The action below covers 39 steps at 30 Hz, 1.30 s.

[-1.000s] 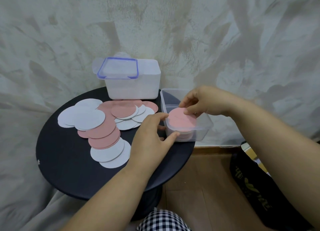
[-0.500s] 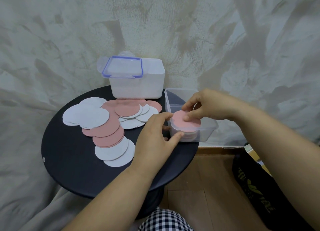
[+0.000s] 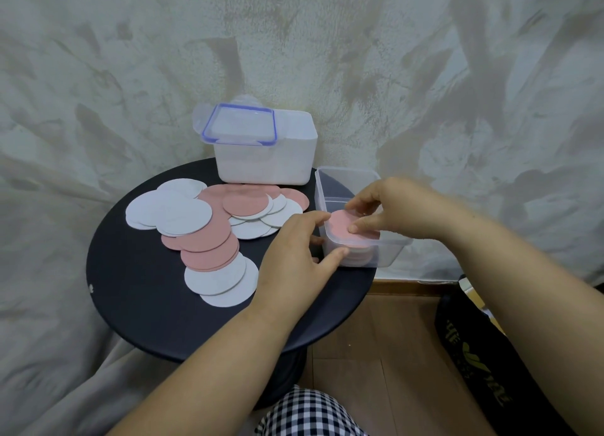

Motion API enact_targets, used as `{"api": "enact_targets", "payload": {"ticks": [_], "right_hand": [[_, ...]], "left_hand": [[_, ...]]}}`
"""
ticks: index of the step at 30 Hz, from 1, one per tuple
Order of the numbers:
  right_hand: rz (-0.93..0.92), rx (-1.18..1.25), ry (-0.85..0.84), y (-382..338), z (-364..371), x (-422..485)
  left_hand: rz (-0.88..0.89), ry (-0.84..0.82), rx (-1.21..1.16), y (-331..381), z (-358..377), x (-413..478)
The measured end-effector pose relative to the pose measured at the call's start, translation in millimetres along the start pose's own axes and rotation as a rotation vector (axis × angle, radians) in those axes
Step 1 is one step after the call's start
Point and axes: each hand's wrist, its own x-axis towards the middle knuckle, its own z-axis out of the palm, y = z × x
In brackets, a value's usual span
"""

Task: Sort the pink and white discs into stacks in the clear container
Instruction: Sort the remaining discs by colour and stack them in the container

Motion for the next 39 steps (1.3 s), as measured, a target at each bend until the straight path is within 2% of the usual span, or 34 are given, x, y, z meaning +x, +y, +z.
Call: {"api": "enact_targets", "payload": {"ticks": [2, 6, 10, 14, 18, 23, 27, 30, 33, 39], "right_hand": [[-0.010, 0.006, 0.103, 0, 3, -9], [-0.011, 0.217, 0.450, 5, 22, -33], [0.143, 0.472, 0.605, 7, 54, -54], [0.305, 0.840, 0.611, -2, 73, -65], [0.359, 0.979, 0.638, -2, 82, -68], [0.420, 1.340, 0.675, 3, 77, -74], [0.437, 1.320, 0.652, 11, 74, -77], [0.432, 1.320, 0.610, 17, 70, -77], [0.406, 1.328, 0.557, 22, 67, -75], [0.380, 1.257, 0.604, 18, 71, -78]], "left_hand": [[0.005, 0.002, -0.004, 0, -1, 0], [0.018, 0.003, -0.022, -1, -3, -1], [0.003, -0.044, -0.035, -2, -4, -1], [0.017, -0.088, -0.060, 0, -2, -9], [0.052, -0.128, -0.015, 5, 3, -25], [0.114, -0.142, 0.046, 6, -5, -23], [0.139, -0.033, 0.208, 5, -20, 3], [0.093, -0.138, 0.341, 5, -26, 19], [0.147, -0.186, 0.357, -1, -26, 21], [0.279, 0.024, 0.402, -5, -26, 6]]}}
